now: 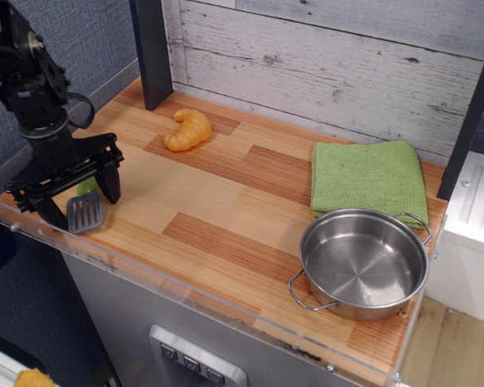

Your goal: Take the green spatula and put it on the green towel

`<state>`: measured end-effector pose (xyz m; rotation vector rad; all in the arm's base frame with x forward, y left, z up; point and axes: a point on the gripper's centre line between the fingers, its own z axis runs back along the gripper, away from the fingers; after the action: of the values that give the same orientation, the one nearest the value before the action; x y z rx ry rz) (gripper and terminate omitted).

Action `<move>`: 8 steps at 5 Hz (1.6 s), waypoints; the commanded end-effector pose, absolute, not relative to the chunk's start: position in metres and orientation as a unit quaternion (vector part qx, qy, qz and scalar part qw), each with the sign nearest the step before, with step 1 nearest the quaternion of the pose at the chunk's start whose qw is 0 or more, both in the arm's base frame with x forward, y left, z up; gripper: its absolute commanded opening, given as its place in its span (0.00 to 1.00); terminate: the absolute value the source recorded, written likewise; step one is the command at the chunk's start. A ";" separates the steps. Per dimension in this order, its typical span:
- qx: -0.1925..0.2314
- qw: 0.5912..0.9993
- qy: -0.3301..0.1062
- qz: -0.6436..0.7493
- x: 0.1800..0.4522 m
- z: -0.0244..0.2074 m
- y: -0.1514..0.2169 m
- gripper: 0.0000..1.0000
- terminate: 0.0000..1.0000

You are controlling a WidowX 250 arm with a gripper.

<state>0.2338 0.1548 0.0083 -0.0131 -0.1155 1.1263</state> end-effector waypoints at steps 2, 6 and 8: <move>-0.003 0.862 -0.063 0.503 0.251 0.014 0.145 0.00 0.00; -0.024 0.884 -0.132 0.447 0.299 0.072 0.121 0.00 0.00; -0.071 0.888 -0.158 0.426 0.327 0.091 0.075 0.00 0.00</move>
<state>0.3284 0.0748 0.0681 -0.1451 -0.2612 0.8905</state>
